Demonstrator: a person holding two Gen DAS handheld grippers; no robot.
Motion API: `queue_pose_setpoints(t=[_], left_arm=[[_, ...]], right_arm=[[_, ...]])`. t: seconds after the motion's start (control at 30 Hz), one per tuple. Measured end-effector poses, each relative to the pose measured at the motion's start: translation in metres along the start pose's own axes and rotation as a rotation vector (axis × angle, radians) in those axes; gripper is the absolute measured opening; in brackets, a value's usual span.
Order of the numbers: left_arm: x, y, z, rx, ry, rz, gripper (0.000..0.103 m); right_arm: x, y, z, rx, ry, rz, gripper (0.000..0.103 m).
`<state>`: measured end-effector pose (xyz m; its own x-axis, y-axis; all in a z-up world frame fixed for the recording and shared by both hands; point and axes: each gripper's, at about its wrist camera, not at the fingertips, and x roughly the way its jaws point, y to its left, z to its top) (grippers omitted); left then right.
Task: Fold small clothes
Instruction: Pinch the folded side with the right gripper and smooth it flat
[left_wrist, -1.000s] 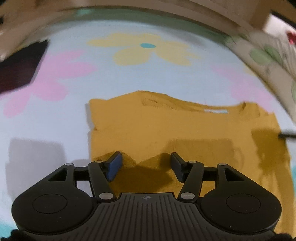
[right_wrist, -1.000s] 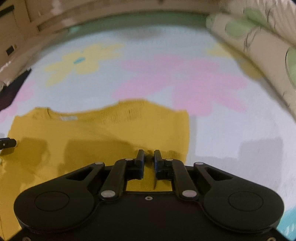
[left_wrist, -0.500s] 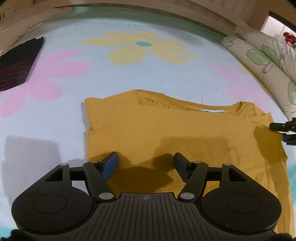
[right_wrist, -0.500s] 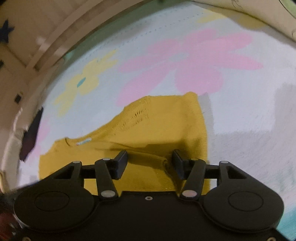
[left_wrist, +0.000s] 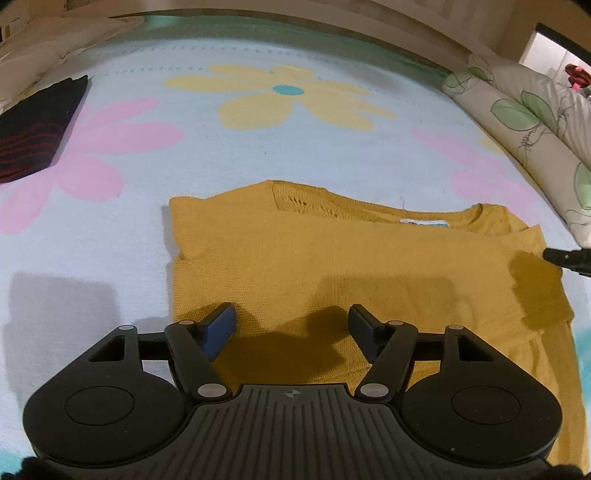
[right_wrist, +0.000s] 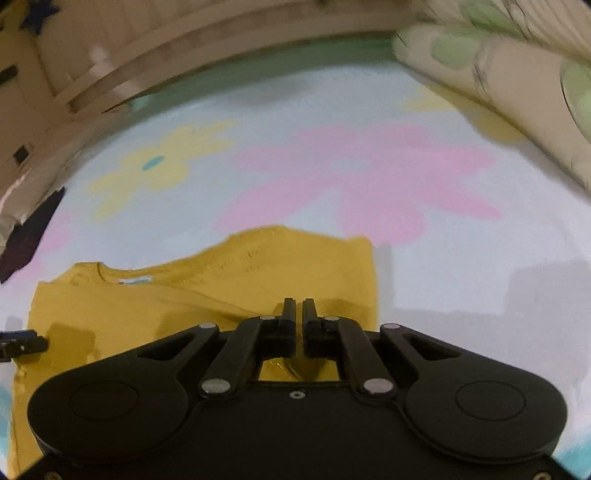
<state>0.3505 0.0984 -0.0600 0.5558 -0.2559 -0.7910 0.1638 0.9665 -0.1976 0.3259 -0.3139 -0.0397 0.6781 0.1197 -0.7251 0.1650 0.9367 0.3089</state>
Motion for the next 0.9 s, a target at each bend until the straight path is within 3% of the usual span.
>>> queue_pose_setpoints(t=[0.03, 0.17, 0.2, 0.23, 0.3, 0.5, 0.67, 0.8, 0.87, 0.9], left_arm=[[-0.001, 0.001, 0.001, -0.004, -0.003, -0.001, 0.066], [-0.006, 0.006, 0.006, -0.050, -0.035, -0.019, 0.066], [-0.007, 0.008, 0.007, -0.062, -0.041, -0.022, 0.066], [-0.008, 0.009, 0.009, -0.068, -0.044, -0.023, 0.066], [-0.010, 0.010, 0.011, -0.070, -0.048, -0.023, 0.066], [-0.011, 0.013, 0.012, -0.080, -0.050, -0.022, 0.066], [-0.010, 0.015, 0.011, -0.084, -0.037, -0.028, 0.066], [-0.011, 0.015, 0.010, -0.071, -0.036, -0.025, 0.066], [-0.011, 0.016, 0.011, -0.074, -0.038, -0.021, 0.066], [-0.011, 0.017, 0.011, -0.078, -0.040, -0.019, 0.066]], right_arm=[[-0.002, -0.006, 0.002, 0.049, -0.008, 0.037, 0.020], [-0.005, -0.012, 0.007, 0.115, 0.001, 0.141, 0.021], [-0.003, -0.012, 0.006, 0.117, 0.026, 0.145, 0.028], [-0.001, -0.011, 0.006, 0.118, 0.049, 0.141, 0.045], [0.002, -0.009, 0.004, 0.125, 0.076, 0.125, 0.056], [0.000, -0.020, 0.001, 0.195, 0.129, 0.119, 0.061], [0.013, -0.032, -0.001, 0.309, 0.174, 0.215, 0.063], [0.028, -0.039, -0.006, 0.403, 0.144, 0.295, 0.061], [0.030, -0.038, -0.007, 0.391, 0.123, 0.299, 0.038], [0.030, -0.035, -0.008, 0.364, 0.118, 0.284, 0.014]])
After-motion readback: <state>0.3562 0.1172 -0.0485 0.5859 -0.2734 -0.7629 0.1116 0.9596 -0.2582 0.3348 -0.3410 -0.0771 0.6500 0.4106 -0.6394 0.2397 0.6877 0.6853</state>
